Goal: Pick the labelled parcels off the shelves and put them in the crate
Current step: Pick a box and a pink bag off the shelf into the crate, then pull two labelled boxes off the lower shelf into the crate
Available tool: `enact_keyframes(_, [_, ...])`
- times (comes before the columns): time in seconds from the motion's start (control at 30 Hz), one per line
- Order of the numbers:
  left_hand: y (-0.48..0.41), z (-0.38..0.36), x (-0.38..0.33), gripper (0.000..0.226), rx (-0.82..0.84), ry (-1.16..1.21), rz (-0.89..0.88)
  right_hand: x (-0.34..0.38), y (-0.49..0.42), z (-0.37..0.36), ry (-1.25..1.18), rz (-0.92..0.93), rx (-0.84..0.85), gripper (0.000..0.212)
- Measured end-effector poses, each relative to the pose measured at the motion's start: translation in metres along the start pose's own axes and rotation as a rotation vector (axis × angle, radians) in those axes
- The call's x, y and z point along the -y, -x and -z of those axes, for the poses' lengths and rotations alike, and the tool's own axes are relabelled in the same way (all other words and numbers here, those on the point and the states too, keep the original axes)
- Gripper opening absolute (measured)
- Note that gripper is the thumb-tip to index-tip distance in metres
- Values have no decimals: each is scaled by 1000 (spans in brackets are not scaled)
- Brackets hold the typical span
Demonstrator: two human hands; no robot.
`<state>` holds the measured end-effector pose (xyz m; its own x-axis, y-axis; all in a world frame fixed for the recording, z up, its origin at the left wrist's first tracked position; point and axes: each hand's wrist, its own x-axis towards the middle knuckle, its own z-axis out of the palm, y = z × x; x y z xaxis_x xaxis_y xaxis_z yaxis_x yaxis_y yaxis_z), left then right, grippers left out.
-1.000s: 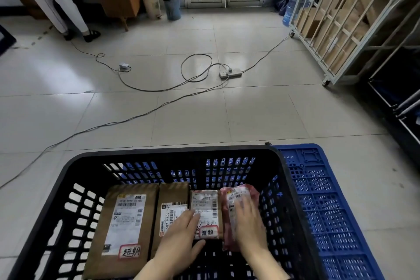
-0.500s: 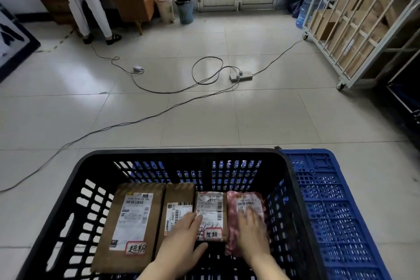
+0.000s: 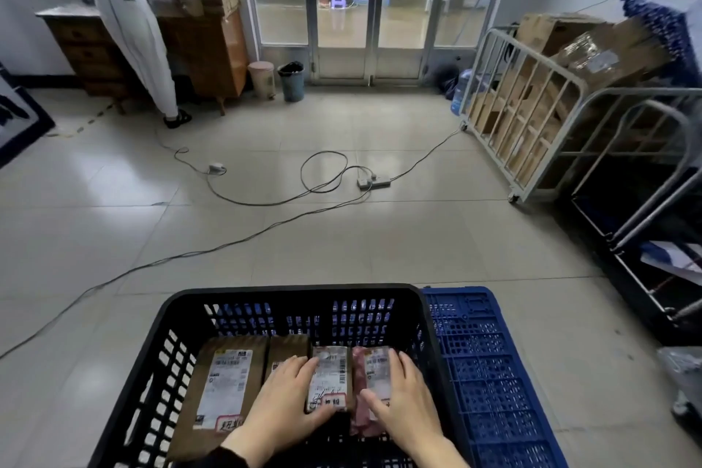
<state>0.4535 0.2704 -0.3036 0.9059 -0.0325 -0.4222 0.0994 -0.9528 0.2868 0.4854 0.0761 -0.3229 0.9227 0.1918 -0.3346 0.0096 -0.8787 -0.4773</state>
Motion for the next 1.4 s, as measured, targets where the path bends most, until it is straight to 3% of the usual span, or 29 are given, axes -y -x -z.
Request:
enact_keyframes(0.07, [12,14,-2,113,-14,-12,-32,9,17,11,16,-19,-12,92])
enact_keyframes(0.17, [28,32,-5,130,6,-1,-77,18,44,26,27,-61,-22,102])
enact_keyframes(0.3, [57,46,-2,88,-58,2,-208,36,98,35,-3,-124,-138,98])
enact_keyframes(0.4, [80,52,-3,85,-79,-14,-326,46,140,35,-45,-208,-190,116])
enact_keyframes(0.57, [115,56,-20,92,-42,-45,-483,48,206,35,-86,-311,-284,102])
enact_keyframes(0.67, [131,52,-43,84,-20,-45,-569,40,247,41,-135,-379,-362,93])
enact_keyframes(0.9, [183,32,-124,86,73,-103,-807,3,346,53,-157,-590,-558,93])
enact_keyframes(1.2, [261,-19,-230,79,230,-118,-1000,-53,491,51,-314,-830,-609,86])
enact_keyframes(1.4, [321,-66,-295,79,239,-168,-1093,-94,578,46,-287,-905,-705,85])
